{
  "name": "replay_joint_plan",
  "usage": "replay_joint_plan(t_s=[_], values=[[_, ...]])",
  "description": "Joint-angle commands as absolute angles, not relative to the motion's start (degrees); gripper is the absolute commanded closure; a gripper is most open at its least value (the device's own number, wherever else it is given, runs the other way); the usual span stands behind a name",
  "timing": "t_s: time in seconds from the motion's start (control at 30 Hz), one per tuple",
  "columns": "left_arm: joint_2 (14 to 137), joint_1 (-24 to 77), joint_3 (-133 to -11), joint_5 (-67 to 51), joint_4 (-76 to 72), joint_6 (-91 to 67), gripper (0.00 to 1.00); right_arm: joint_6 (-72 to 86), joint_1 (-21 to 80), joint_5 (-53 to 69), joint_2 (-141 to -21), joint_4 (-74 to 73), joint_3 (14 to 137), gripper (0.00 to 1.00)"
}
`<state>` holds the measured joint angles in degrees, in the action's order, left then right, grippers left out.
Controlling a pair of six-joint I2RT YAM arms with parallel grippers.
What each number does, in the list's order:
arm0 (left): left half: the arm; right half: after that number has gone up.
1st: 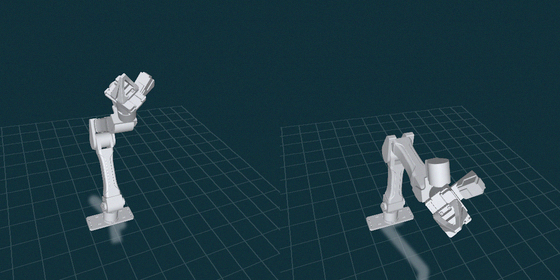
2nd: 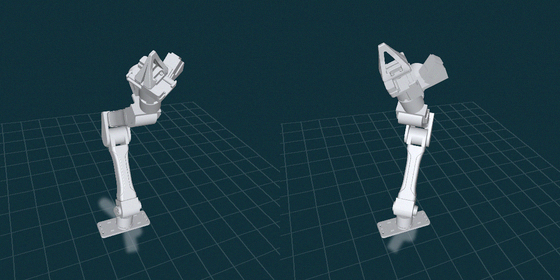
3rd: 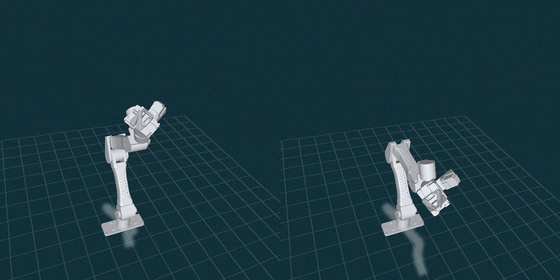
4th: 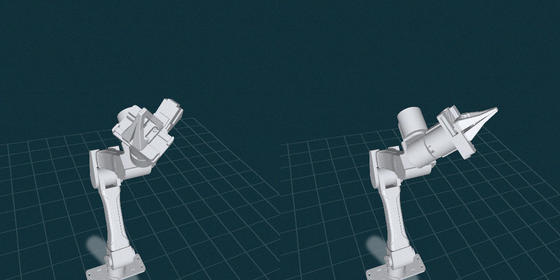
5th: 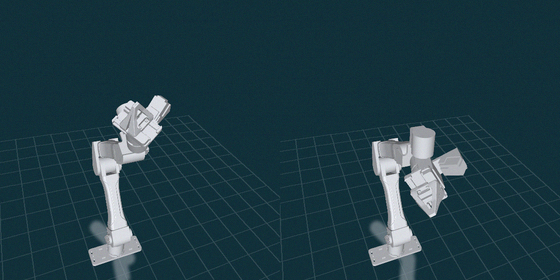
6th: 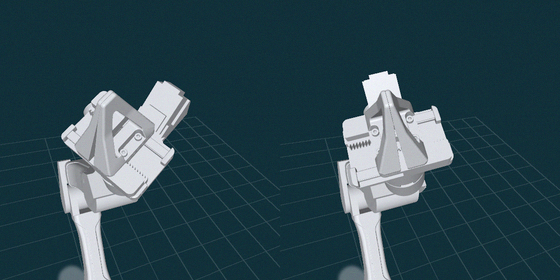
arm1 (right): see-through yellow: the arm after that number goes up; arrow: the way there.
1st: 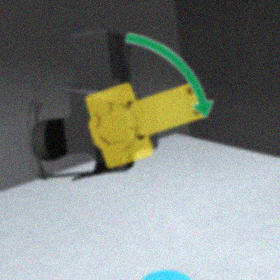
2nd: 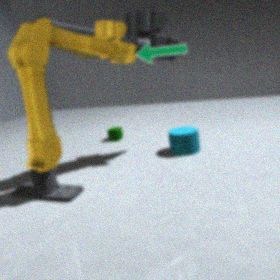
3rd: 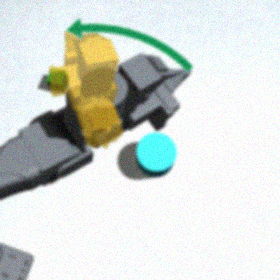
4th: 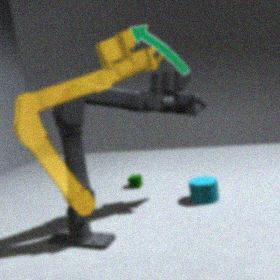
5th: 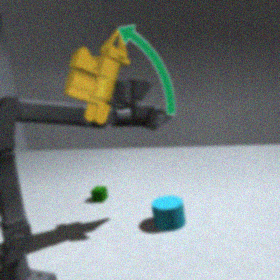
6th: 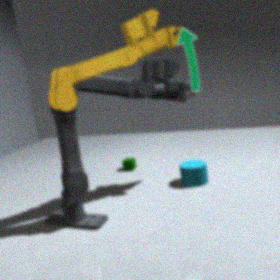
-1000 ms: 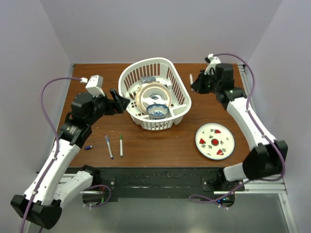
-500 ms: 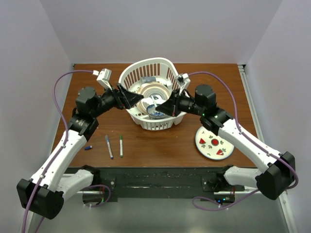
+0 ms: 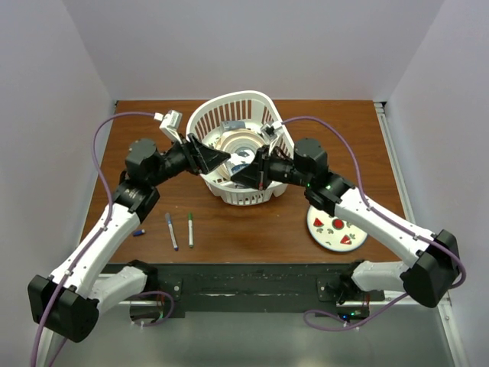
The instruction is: Insert the pens into the pen caps
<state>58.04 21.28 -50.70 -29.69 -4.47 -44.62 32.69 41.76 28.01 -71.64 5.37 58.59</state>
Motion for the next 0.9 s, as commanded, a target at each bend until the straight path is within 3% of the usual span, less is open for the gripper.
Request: replay_joint_plan(t_s=[0.0,0.17,0.3,0.43,0.7,0.87], values=[[58.97,22.24,-50.19,-30.85,-7.47,-46.05,0.35,33.40,42.89,26.98,-72.33,9.05,61.26,1.00],[59.24,23.11,-49.31,-32.43,-8.88,-47.20,0.51,33.22,43.33,26.63,-73.39,9.32,61.52,1.00],[59.24,23.20,-48.69,-33.40,-9.32,-47.81,0.80,33.22,43.42,26.63,-73.65,9.49,61.61,1.00],[59.41,23.20,-48.78,-34.54,-9.75,-48.16,0.97,32.87,43.51,28.38,-73.83,8.62,61.79,1.00],[59.59,23.20,-49.22,-35.68,-9.40,-47.11,1.00,34.10,43.51,35.50,-76.55,7.99,61.61,0.78],[59.59,23.20,-49.13,-35.77,-9.40,-46.85,1.00,34.01,43.51,36.21,-76.73,8.17,61.35,0.71]])
